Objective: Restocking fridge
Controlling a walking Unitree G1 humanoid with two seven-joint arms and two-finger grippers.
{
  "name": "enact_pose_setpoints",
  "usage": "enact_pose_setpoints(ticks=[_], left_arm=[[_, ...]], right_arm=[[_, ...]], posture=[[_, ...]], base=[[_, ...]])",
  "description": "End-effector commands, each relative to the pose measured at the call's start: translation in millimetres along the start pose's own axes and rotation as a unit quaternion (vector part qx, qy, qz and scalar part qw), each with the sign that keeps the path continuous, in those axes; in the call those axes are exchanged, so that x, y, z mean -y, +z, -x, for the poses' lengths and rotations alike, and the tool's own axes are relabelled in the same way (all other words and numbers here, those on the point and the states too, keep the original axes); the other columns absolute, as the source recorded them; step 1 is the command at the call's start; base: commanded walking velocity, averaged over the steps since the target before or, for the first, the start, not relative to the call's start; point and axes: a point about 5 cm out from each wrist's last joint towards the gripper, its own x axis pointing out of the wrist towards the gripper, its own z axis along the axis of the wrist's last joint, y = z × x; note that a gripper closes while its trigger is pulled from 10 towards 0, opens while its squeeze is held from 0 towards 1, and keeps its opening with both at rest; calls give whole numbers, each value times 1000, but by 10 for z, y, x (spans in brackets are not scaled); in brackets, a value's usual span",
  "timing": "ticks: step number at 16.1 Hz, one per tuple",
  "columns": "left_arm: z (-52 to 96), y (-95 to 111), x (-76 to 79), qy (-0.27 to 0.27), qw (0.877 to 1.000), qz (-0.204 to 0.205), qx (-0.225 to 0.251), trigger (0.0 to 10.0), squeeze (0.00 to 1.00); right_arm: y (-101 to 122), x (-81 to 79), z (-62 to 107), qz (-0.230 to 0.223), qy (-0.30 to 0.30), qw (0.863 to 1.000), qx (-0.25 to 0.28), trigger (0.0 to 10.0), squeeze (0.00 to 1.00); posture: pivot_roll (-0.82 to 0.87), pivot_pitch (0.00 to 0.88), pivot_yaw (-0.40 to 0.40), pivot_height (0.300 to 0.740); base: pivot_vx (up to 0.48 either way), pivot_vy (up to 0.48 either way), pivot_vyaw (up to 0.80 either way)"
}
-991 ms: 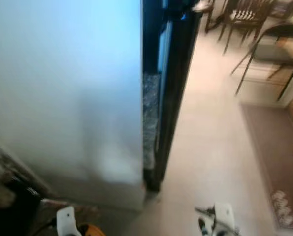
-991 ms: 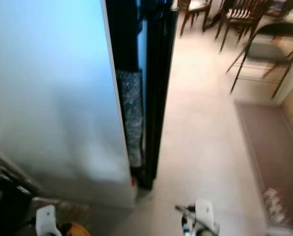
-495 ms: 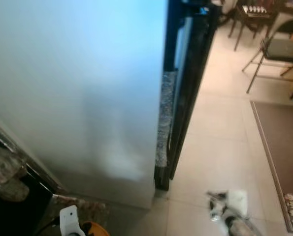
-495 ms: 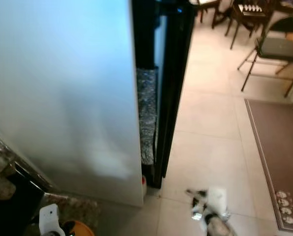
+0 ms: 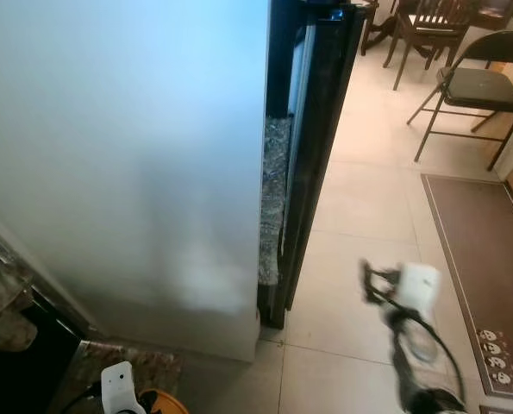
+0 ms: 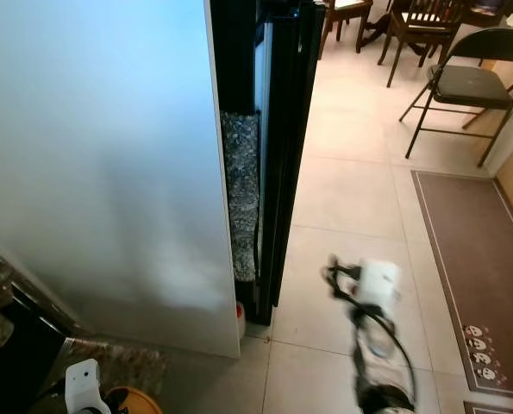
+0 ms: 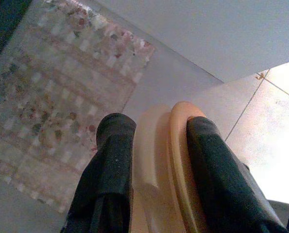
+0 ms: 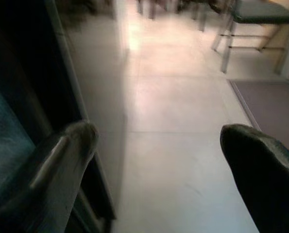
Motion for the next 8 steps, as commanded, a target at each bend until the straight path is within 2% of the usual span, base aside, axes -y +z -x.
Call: enact_pose_setpoints(ticks=[1, 3, 4, 6, 8], left_arm=[[12, -55, -40, 5, 1000, 2, -10, 10000, 0], [12, -55, -41, 5, 1000, 4, -9, 10000, 0], [11, -57, -31, 4, 1000, 4, -10, 10000, 0], [11, -56, -23, 2, 1000, 0, -9, 10000, 0], [14, -76, -24, 4, 1000, 7, -13, 10000, 0]], right_arm=[[163, -76, -62, -11, 14, 999, 39, 10000, 0], [235, -188, -98, -20, 35, 998, 50, 10000, 0], [355, -356, -166, -11, 64, 996, 66, 10000, 0], [457, -444, -232, -12, 72, 995, 74, 10000, 0], [460, -468, -234, -19, 71, 995, 72, 10000, 0]], posture=[[-59, 25, 22, 740], [-63, 23, 23, 740], [-57, 23, 25, 740], [-56, 29, 22, 740], [-57, 32, 21, 740]], base=[[0, 0, 0], [0, 0, 0], [0, 0, 0], [0, 0, 0], [0, 0, 0]])
